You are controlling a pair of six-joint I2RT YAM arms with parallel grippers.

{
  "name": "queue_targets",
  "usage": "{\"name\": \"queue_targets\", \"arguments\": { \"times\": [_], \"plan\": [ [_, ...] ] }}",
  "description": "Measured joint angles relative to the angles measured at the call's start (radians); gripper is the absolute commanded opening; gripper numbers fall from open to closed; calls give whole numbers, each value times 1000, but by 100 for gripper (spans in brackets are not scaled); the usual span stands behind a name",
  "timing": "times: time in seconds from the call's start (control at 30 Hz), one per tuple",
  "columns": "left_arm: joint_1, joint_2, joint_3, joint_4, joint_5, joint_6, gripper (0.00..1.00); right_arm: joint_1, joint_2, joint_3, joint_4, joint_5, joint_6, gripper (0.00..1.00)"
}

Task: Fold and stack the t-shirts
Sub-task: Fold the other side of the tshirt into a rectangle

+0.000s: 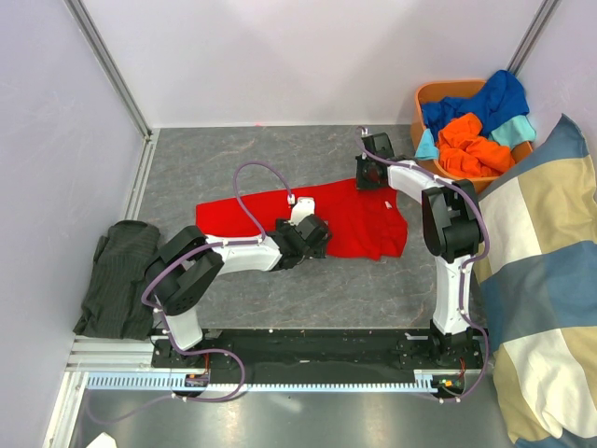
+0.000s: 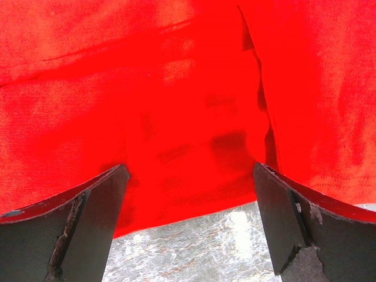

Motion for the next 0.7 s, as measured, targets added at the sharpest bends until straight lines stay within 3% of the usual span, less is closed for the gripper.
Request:
{"name": "queue_targets", "arguments": {
  "times": [0.3, 0.4, 0.7],
  "plan": [
    [0, -4, -7, 3, -2, -1, 97, 0, 0, 43, -16, 10, 0, 13],
    [0, -5, -7, 4, -2, -1, 97, 0, 0, 49, -24, 12, 0, 22],
    [0, -5, -9, 4, -3, -3, 97, -1, 0, 51, -29, 27, 0, 26]
  ]
}}
